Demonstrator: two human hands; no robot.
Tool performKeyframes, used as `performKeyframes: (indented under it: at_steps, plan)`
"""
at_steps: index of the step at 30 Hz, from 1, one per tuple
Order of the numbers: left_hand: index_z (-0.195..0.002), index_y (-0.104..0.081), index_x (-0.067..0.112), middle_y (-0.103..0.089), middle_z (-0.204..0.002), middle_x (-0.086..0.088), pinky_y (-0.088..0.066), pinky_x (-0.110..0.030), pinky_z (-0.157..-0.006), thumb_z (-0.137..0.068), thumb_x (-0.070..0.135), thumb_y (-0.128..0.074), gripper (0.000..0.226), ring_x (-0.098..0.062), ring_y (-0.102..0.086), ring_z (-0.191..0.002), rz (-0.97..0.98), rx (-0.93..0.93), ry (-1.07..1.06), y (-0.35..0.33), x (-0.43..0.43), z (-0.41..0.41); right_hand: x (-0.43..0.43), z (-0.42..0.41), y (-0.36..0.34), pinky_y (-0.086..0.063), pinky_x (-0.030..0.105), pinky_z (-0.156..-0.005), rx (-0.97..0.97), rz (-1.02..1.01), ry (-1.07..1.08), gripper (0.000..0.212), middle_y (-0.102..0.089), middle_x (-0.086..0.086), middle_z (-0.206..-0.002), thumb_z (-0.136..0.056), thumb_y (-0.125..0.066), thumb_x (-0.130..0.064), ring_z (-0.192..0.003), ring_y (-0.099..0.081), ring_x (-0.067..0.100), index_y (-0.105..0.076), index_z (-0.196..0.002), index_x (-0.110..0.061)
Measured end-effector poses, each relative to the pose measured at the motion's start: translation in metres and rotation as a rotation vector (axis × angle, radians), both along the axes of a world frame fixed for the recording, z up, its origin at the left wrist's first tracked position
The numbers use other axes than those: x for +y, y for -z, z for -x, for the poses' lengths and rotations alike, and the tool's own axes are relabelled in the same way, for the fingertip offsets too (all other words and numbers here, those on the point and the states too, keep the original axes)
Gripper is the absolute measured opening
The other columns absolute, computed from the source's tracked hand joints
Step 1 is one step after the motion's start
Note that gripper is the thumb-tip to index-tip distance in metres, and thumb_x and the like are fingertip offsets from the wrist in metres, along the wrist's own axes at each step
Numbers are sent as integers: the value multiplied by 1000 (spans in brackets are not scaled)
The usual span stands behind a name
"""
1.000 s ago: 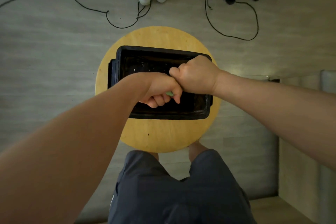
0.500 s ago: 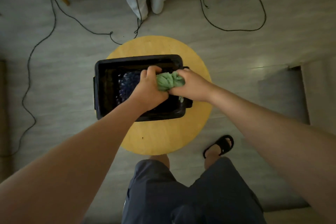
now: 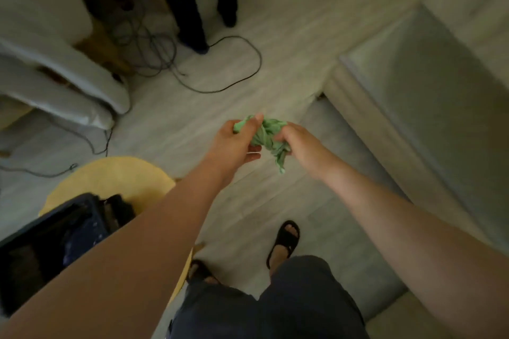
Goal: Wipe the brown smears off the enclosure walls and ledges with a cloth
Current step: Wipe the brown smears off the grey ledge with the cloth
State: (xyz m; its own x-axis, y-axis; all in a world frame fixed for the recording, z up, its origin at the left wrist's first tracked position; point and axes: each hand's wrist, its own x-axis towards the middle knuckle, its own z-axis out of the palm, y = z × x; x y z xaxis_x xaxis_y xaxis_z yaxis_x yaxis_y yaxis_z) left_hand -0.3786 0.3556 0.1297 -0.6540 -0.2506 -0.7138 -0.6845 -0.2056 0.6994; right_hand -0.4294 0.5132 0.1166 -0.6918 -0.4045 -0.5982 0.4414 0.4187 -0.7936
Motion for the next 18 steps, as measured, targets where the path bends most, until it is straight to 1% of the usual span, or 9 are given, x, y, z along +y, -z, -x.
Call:
performKeyframes:
  at_steps: [2,3,4,6,9,11,12,15,18]
  plan:
    - [-123,-56,7,-72,-115,-20,-62,-38,-82,-97,24,-71,35,-27,-74,-95,-58,10,65,-10,55,45,60,27,-11,-44,18,-71,47,0,121,36,-62,2,-85,-98,-47,-24,-74,-57,5,-65,-98,7]
    - [-122,-56,7,-71,-114,-21,-62,-38,-83,-97,12,-67,27,-28,-74,-94,-85,16,108,-14,73,61,82,36,-12,-42,11,-67,57,5,188,33,-62,-4,-83,-102,-46,-20,-69,-56,0,-67,-97,5]
    - [-119,-56,9,-71,-112,-20,-62,-38,-82,-97,3,-62,24,-27,-74,-91,-84,23,173,-19,98,79,109,45,-13,-43,8,-68,83,-8,275,31,-64,-10,-84,-103,-45,-19,-72,-57,-4,-69,-96,-2]
    - [-121,-53,14,-70,-112,-17,-63,-40,-84,-93,-5,-57,34,-26,-74,-91,-52,42,298,-27,141,110,155,62,-11,-48,16,-75,147,-43,465,29,-70,-9,-88,-100,-47,-22,-80,-62,-2,-73,-98,-9]
    - [-135,-44,17,-65,-115,-16,-59,-51,-90,-91,-4,-58,50,-32,-71,-99,88,87,490,-32,199,147,216,78,-8,-52,31,-70,164,-68,697,31,-72,5,-83,-95,-50,-24,-73,-65,7,-72,-99,-3]
    - [-136,-42,17,-59,-113,-11,-59,-48,-88,-93,-3,-59,50,-29,-68,-96,128,111,586,-34,232,167,248,79,-12,-58,41,-72,146,-78,784,36,-75,13,-88,-94,-47,-28,-79,-70,19,-71,-98,-2]
    - [-135,-43,17,-58,-114,-9,-59,-44,-84,-94,-2,-59,48,-26,-66,-94,88,119,616,-34,248,178,263,80,-14,-59,42,-71,135,-58,839,35,-75,14,-89,-97,-46,-25,-78,-71,19,-71,-99,-2]
    - [-135,-45,13,-59,-120,-10,-60,-30,-71,-96,1,-64,45,-20,-67,-92,-90,93,667,-31,288,212,295,87,-20,-56,26,-60,115,68,939,30,-73,5,-85,-103,-42,-15,-72,-68,11,-71,-105,-7]
    - [-134,-46,8,-63,-124,-14,-60,-33,-72,-95,5,-69,45,-24,-71,-100,-114,93,688,-16,313,248,315,108,-14,-57,28,-71,75,139,979,28,-74,-4,-81,-102,-46,-15,-78,-69,9,-73,-95,-17]
